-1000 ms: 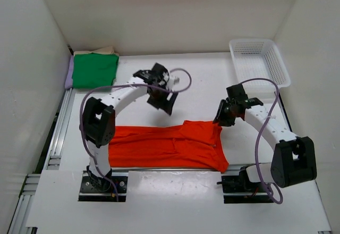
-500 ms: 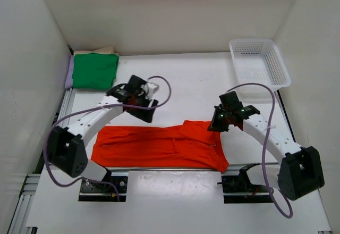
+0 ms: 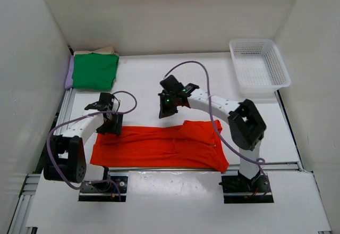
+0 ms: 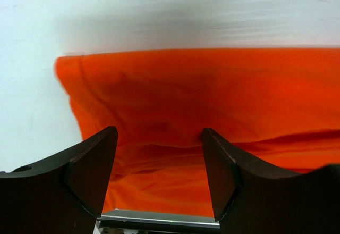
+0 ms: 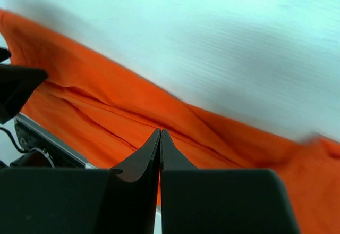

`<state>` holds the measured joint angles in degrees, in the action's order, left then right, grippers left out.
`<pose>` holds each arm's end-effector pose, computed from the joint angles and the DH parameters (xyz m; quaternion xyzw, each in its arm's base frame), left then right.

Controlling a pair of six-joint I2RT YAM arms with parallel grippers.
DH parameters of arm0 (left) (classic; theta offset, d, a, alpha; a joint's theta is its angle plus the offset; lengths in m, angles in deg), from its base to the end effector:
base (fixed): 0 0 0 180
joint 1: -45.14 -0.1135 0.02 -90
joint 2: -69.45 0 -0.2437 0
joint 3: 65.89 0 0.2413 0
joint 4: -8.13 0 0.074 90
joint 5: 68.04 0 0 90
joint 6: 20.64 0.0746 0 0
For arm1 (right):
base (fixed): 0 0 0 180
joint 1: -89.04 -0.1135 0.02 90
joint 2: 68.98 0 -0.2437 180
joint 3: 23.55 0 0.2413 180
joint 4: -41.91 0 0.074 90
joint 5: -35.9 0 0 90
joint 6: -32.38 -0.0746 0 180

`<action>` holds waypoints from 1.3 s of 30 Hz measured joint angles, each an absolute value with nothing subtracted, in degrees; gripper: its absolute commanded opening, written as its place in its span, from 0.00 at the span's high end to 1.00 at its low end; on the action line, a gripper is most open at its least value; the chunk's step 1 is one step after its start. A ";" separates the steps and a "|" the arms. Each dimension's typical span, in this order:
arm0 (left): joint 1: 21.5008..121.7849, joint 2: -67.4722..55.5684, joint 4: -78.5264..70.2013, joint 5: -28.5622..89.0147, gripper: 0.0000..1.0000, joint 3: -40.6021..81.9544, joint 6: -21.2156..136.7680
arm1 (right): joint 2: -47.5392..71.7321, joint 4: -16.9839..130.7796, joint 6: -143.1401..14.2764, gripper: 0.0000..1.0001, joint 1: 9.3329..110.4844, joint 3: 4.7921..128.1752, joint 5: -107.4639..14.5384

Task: Fold and stack the t-shirts
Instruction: Fold the other side of the tshirt into a rectangle

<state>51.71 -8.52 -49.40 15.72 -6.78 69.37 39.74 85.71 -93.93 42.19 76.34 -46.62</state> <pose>0.2318 -0.0185 0.1298 0.0505 0.9902 0.0472 0.1212 0.2846 0.3178 0.1897 -0.1076 0.9394 0.2584 0.1981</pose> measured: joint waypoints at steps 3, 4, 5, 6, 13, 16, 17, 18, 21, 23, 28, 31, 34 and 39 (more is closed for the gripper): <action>49.20 -8.76 -47.85 15.09 0.25 -7.92 69.37 | 45.08 85.62 -93.95 1.00 39.17 80.30 -45.85; 48.41 -9.07 -47.37 14.96 0.24 -7.92 69.37 | 46.63 85.62 -94.00 1.00 38.38 81.24 -45.57; 47.73 -9.64 -46.73 14.85 0.24 -7.92 69.34 | 48.27 85.51 -94.02 1.00 37.68 82.20 -45.24; 47.12 -10.29 -46.12 14.72 0.24 -7.92 69.34 | 49.88 85.45 -94.06 1.00 37.07 83.14 -45.00; 46.27 -13.96 -44.55 14.87 0.22 -7.53 69.39 | 54.76 84.12 -95.05 1.00 34.69 85.09 -44.26; 46.20 -14.05 -44.51 15.07 0.22 -7.51 69.39 | 54.78 82.39 -95.44 1.00 34.34 85.09 -44.24; 46.20 -14.07 -44.46 15.11 0.22 -7.51 69.39 | 54.82 82.10 -95.62 1.00 34.21 85.09 -44.17; 46.16 -14.07 -44.44 15.18 0.22 -7.51 69.41 | 54.91 81.73 -95.75 1.00 34.10 85.09 -43.99; 46.01 -14.25 -44.46 15.44 0.22 -7.44 69.43 | 55.37 81.30 -96.07 1.00 33.86 85.09 -43.51; 46.01 -14.42 -44.57 15.51 0.22 -7.31 69.48 | 55.81 81.25 -96.14 1.00 33.64 85.04 -43.21; 46.01 -14.71 -44.77 15.55 0.22 -7.05 69.56 | 55.76 80.49 -95.22 1.00 32.20 81.98 -42.29; 46.01 -14.73 -44.77 15.57 0.22 -7.03 69.56 | 53.38 79.39 -94.37 1.00 30.84 78.48 -42.03; 46.01 -14.77 -44.79 15.57 0.21 -6.96 69.54 | 50.58 79.63 -93.36 1.00 29.20 74.75 -42.12; 46.01 -14.88 -44.79 15.57 0.21 -6.83 69.54 | 46.91 78.94 -93.04 1.00 26.43 69.52 -44.06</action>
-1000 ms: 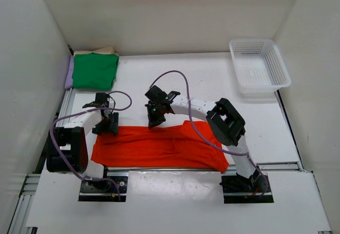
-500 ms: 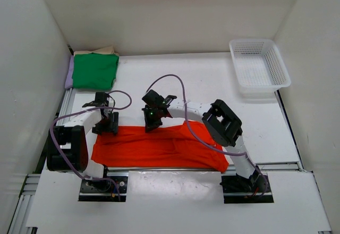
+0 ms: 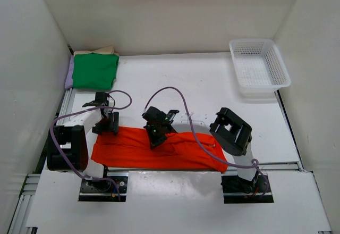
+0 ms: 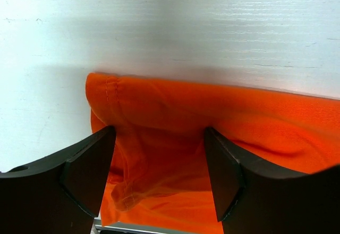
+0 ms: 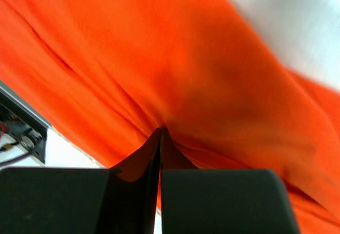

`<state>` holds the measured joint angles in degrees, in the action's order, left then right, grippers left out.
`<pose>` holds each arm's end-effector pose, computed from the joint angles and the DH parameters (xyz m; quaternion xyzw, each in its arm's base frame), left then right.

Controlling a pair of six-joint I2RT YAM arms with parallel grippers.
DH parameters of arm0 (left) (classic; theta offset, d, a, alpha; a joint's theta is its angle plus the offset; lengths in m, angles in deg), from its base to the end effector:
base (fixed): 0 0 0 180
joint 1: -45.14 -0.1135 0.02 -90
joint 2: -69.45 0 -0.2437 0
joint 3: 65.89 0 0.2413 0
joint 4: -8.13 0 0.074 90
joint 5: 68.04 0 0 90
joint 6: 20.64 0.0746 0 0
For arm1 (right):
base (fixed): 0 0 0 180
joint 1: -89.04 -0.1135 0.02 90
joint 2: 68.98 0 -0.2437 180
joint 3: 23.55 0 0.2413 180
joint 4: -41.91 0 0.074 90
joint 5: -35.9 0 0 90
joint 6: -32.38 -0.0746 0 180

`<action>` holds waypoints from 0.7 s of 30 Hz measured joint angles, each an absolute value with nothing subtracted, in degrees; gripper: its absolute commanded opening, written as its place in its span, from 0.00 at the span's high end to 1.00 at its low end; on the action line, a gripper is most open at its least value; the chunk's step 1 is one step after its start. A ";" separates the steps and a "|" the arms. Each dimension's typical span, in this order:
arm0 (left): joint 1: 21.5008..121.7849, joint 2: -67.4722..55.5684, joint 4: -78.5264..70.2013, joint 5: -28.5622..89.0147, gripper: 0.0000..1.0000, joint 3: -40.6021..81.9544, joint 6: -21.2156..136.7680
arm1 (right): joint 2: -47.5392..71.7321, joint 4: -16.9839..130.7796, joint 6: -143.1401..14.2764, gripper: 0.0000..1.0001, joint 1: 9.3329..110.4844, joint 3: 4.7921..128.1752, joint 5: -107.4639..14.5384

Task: Fold and stack the t-shirts
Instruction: Fold the other side of the tshirt into a rectangle

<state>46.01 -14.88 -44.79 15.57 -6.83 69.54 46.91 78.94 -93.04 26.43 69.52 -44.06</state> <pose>0.2445 0.0046 0.1080 0.0034 0.9932 0.0548 0.1031 0.1830 0.3815 0.1116 -0.2482 0.9296 0.2510 0.1061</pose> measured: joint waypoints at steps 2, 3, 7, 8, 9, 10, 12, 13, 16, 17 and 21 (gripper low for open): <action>46.01 -14.92 -44.79 15.55 0.21 -6.83 69.54 | 45.80 78.80 -93.21 1.00 25.75 68.41 -44.96; 46.01 -14.92 -44.81 15.55 0.20 -6.81 69.54 | 45.54 78.69 -93.36 1.00 25.42 68.04 -45.22; 46.01 -14.79 -44.94 14.89 0.15 -6.65 69.56 | 45.45 78.65 -94.11 1.00 24.83 67.43 -46.03; 46.01 -14.55 -44.96 14.65 0.10 -6.65 69.56 | 45.45 78.61 -94.35 1.00 24.83 67.43 -46.31; 46.01 -14.27 -44.94 14.33 0.09 -6.65 69.56 | 45.36 78.61 -94.57 1.00 24.83 67.43 -46.66; 46.01 -13.61 -44.99 14.02 0.09 -6.65 69.52 | 45.12 78.52 -94.68 1.00 24.83 67.27 -47.19; 46.01 -11.17 -45.69 13.54 0.06 -6.48 69.45 | 44.03 78.78 -94.74 1.00 24.94 66.66 -48.15; 46.01 -9.33 -46.01 13.47 0.06 -6.33 69.50 | 43.07 78.83 -94.76 1.00 25.03 66.35 -48.65; 46.01 -3.71 -46.91 13.47 0.05 -5.63 69.41 | 39.61 79.07 -94.83 1.00 25.64 66.05 -50.07; 46.01 -2.77 -46.89 13.39 0.05 -5.58 69.39 | 38.28 79.00 -94.94 1.00 25.99 66.07 -50.36; 46.01 -4.52 -46.73 12.01 0.05 -7.59 69.39 | 36.03 79.85 -95.68 1.00 29.03 67.49 -51.25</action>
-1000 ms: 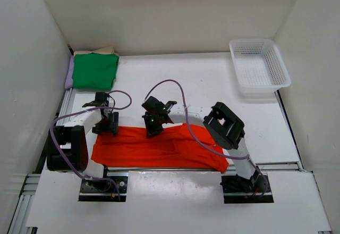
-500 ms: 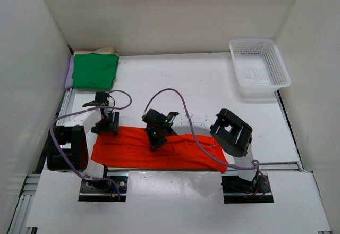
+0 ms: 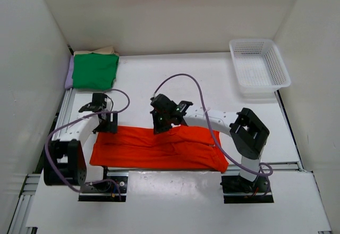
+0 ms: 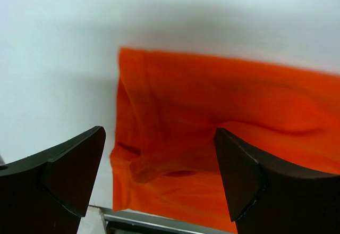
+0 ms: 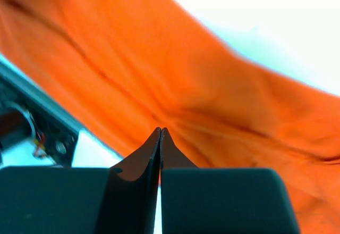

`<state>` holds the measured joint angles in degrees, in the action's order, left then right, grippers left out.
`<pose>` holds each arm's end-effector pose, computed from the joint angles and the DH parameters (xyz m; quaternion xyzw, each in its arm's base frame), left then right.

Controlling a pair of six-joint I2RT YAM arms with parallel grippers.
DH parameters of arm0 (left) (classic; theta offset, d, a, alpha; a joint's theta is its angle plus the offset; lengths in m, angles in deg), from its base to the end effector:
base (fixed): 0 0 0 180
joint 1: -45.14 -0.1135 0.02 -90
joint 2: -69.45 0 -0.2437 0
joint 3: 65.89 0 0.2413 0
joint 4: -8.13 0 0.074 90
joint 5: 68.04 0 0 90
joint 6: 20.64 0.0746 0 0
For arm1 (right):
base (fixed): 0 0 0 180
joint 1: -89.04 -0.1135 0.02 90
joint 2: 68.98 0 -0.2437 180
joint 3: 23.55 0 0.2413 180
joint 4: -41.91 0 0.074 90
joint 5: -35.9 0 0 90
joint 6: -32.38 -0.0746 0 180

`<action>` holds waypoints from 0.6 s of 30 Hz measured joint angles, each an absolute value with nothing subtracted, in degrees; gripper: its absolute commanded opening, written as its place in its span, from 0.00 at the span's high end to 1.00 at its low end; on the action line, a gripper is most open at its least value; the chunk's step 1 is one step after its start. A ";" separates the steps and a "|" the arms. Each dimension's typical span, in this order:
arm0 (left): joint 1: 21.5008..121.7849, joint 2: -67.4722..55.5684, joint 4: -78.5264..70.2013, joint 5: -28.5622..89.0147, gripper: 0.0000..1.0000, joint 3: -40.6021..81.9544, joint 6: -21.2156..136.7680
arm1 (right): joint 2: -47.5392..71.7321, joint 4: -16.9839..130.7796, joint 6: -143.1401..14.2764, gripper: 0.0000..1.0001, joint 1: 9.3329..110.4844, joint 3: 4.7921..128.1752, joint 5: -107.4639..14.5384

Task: Fold and stack the t-shirts
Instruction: Fold the other side of the tshirt into a rectangle

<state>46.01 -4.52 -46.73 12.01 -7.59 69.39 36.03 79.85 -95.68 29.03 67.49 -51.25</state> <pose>0.2344 0.0093 0.1435 -0.0070 0.9820 0.0842 0.1691 0.2012 0.3560 0.1738 -0.1879 0.9261 0.2617 0.1961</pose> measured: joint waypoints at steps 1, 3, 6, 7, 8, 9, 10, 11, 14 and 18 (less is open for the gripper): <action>45.98 -6.27 -46.78 11.73 0.05 -8.49 69.39 | 36.25 80.16 -95.86 1.00 30.14 67.91 -51.40; 45.94 -9.55 -46.84 11.22 0.05 -10.46 69.39 | 36.75 81.12 -96.18 1.00 32.17 68.04 -52.06; 45.72 -10.16 -47.11 11.18 0.05 -10.41 69.30 | 37.16 82.48 -96.31 1.00 34.49 66.97 -53.11; 45.72 -10.16 -47.13 11.11 0.05 -10.43 69.26 | 37.16 82.96 -96.34 1.00 34.73 66.22 -53.39; 45.72 -10.16 -47.11 11.03 0.04 -10.41 69.28 | 37.16 83.13 -96.36 1.00 34.78 65.35 -53.59; 45.72 -10.16 -47.08 10.94 0.04 -10.43 69.32 | 37.14 83.18 -96.45 1.00 34.69 64.12 -53.76; 45.72 -10.16 -47.11 10.83 0.04 -10.41 69.32 | 37.12 83.22 -96.51 1.00 34.54 62.66 -53.85; 45.72 -10.16 -47.11 10.81 0.02 -10.41 69.30 | 37.12 83.31 -96.73 1.00 34.47 61.17 -53.94; 45.72 -10.18 -47.11 10.54 0.02 -10.43 69.30 | 36.95 83.18 -97.87 1.00 34.16 57.90 -53.63; 45.64 -10.07 -47.11 10.48 0.01 -10.43 69.28 | 36.05 82.41 -99.03 1.00 34.16 56.82 -54.09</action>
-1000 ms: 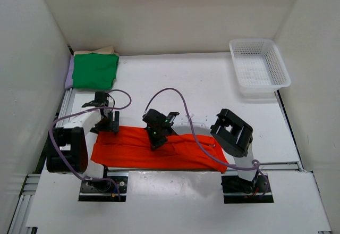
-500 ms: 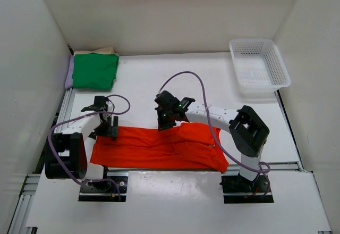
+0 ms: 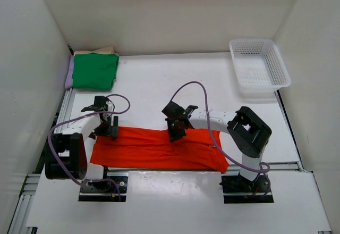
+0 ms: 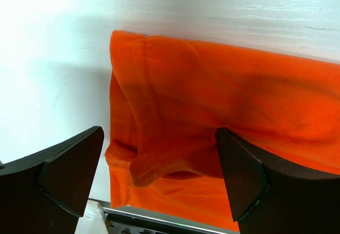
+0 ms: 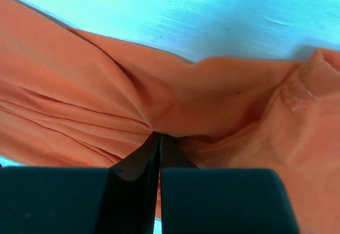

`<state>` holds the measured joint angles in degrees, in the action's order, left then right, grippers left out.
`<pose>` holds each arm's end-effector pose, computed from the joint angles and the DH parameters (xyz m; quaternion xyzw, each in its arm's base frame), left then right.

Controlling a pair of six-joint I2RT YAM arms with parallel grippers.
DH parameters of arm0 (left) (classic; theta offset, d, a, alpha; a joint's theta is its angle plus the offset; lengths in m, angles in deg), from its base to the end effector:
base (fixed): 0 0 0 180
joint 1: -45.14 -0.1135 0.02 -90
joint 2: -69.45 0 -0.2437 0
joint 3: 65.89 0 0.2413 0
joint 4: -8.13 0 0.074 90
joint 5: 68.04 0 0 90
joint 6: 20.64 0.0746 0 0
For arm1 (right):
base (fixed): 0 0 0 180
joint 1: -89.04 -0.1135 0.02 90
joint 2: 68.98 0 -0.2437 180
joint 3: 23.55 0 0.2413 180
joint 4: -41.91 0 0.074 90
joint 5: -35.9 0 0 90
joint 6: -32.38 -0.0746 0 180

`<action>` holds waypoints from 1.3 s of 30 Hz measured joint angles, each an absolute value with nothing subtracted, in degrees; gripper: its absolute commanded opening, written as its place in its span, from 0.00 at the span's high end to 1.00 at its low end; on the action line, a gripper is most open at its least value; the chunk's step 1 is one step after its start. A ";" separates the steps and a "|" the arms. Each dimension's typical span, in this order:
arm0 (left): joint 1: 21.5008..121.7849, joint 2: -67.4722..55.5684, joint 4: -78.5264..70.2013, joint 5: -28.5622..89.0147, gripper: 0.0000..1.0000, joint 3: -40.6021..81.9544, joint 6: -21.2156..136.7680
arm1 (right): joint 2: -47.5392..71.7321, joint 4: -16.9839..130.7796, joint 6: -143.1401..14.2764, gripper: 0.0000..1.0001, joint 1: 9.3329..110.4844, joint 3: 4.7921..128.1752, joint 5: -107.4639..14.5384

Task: Fold and stack the t-shirts
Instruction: Fold the other side of the tshirt into a rectangle, then rotate the tshirt 90 degrees

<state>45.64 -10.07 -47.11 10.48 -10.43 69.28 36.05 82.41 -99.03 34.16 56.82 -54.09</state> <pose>0.2234 0.0129 0.1102 -0.0057 0.9907 0.0991 0.0933 0.2099 0.2985 0.1133 -0.1146 0.9699 0.1603 0.1434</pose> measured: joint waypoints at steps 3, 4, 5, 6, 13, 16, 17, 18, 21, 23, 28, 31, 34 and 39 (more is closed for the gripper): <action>45.59 -9.79 -47.19 10.24 0.00 -10.43 69.30 | 34.58 82.45 -99.33 1.00 34.14 56.23 -55.43; 45.59 -9.70 -47.28 9.87 0.00 -10.41 69.30 | 33.89 82.67 -99.37 1.00 34.14 56.23 -56.04; 45.59 -9.70 -47.39 9.30 0.00 -10.37 69.30 | 32.92 82.87 -99.44 1.00 34.16 56.28 -56.80; 45.57 -9.70 -47.65 8.75 0.00 -10.24 69.30 | 31.70 83.07 -99.44 0.97 34.16 56.32 -57.52; 45.26 -9.18 -51.22 6.20 0.00 -5.08 69.37 | 17.78 85.03 -101.28 0.77 35.48 56.72 -61.55; 45.74 -7.08 -52.61 6.00 0.00 0.23 69.37 | 9.41 85.80 -102.72 0.69 39.85 52.26 -61.41; 46.23 -6.16 -52.88 5.87 0.00 2.22 69.34 | 6.94 86.63 -103.00 0.67 41.64 50.03 -61.52; 47.10 -5.20 -52.83 6.00 0.00 4.60 69.34 | 4.53 87.66 -103.42 0.64 43.82 47.21 -61.44; 52.02 -3.06 -53.36 7.88 0.06 11.27 69.34 | -1.35 91.20 -104.01 0.61 49.99 38.75 -61.20; 57.04 -3.01 -54.28 11.09 0.11 15.38 69.24 | -4.69 93.62 -104.18 0.61 54.16 34.40 -60.37; 73.35 -9.72 -56.00 20.62 0.16 20.01 69.37 | -8.95 93.30 -103.57 0.63 64.15 28.59 -56.28; 82.40 -17.72 -57.31 26.72 0.16 21.91 69.37 | -9.09 91.66 -103.18 0.67 67.63 25.72 -53.66; 87.67 -25.81 -57.99 30.30 0.16 24.62 69.34 | -9.09 90.32 -102.41 0.72 68.79 24.17 -51.99; 91.40 -33.72 -57.34 33.17 0.16 26.92 69.34 | -9.11 87.72 -102.17 0.73 68.72 23.78 -50.27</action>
